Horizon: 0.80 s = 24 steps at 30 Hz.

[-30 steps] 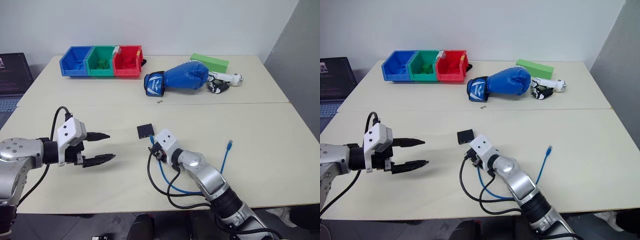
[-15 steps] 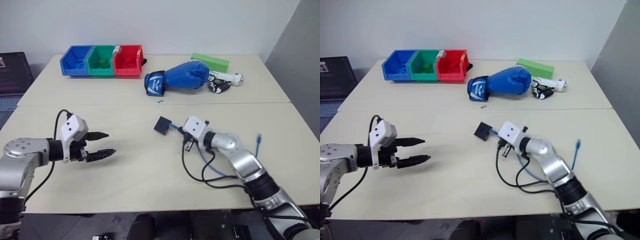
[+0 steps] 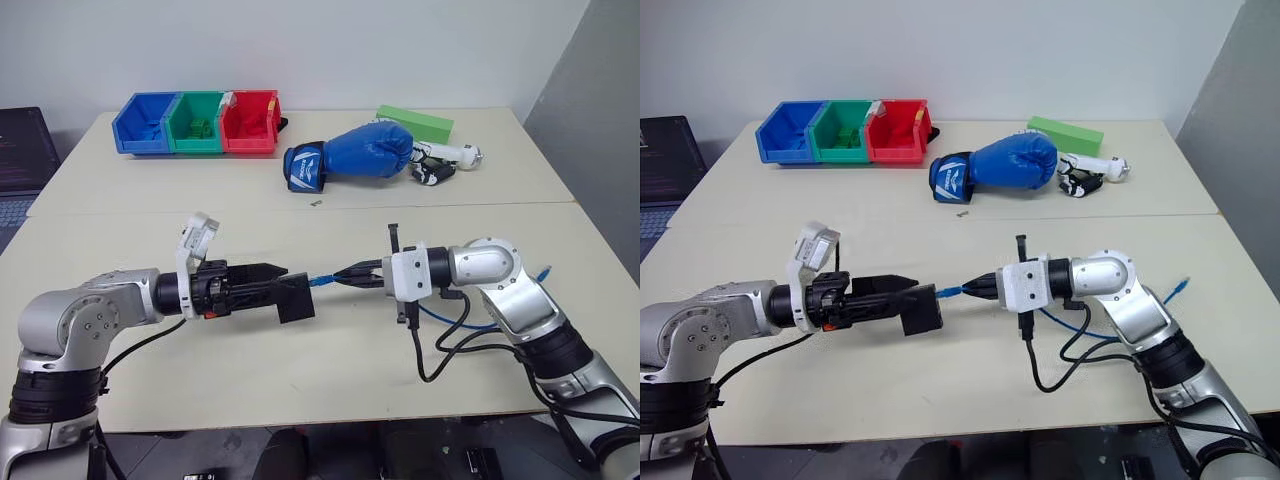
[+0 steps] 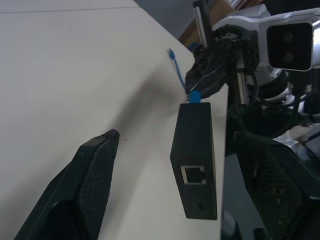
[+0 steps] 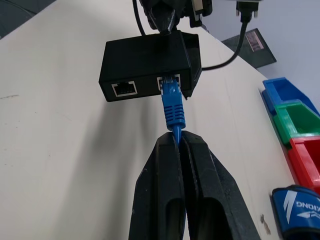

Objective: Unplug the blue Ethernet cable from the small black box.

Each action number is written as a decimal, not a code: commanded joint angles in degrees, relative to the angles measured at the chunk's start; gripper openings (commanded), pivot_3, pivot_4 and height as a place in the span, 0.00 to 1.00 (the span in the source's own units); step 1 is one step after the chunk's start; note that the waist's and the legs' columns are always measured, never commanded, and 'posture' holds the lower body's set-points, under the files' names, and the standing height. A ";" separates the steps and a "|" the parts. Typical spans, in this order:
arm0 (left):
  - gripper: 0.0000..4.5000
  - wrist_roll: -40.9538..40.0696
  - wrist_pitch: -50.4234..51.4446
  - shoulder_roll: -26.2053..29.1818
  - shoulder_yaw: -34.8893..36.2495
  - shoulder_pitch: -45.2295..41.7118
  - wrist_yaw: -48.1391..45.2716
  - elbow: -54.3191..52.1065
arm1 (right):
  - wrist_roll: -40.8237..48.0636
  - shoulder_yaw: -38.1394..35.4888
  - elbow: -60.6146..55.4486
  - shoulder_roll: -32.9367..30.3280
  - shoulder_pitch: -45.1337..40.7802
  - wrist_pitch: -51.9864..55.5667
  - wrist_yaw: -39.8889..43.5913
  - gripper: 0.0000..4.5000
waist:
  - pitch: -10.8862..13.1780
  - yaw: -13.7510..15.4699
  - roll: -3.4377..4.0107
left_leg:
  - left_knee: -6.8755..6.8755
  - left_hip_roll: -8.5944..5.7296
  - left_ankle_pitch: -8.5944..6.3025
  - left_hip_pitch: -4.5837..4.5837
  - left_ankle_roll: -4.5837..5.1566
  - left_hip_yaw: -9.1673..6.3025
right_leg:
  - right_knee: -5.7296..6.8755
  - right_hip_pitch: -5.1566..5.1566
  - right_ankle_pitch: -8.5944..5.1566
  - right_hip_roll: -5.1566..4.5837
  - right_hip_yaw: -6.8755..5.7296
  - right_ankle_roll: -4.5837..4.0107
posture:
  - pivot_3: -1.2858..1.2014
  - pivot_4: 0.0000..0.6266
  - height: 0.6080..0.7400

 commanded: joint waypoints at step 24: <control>0.22 -4.88 1.83 -2.57 -0.21 0.10 3.17 0.08 | 3.19 -3.82 -5.97 0.07 -2.33 5.28 2.27 0.00 | 0.00 0.18 0.00 | 0.01 -0.03 0.01 -0.02 -0.02 0.00 | -0.03 -0.01 0.00 -0.10 0.01 0.00 | 0.52 0.24 1.00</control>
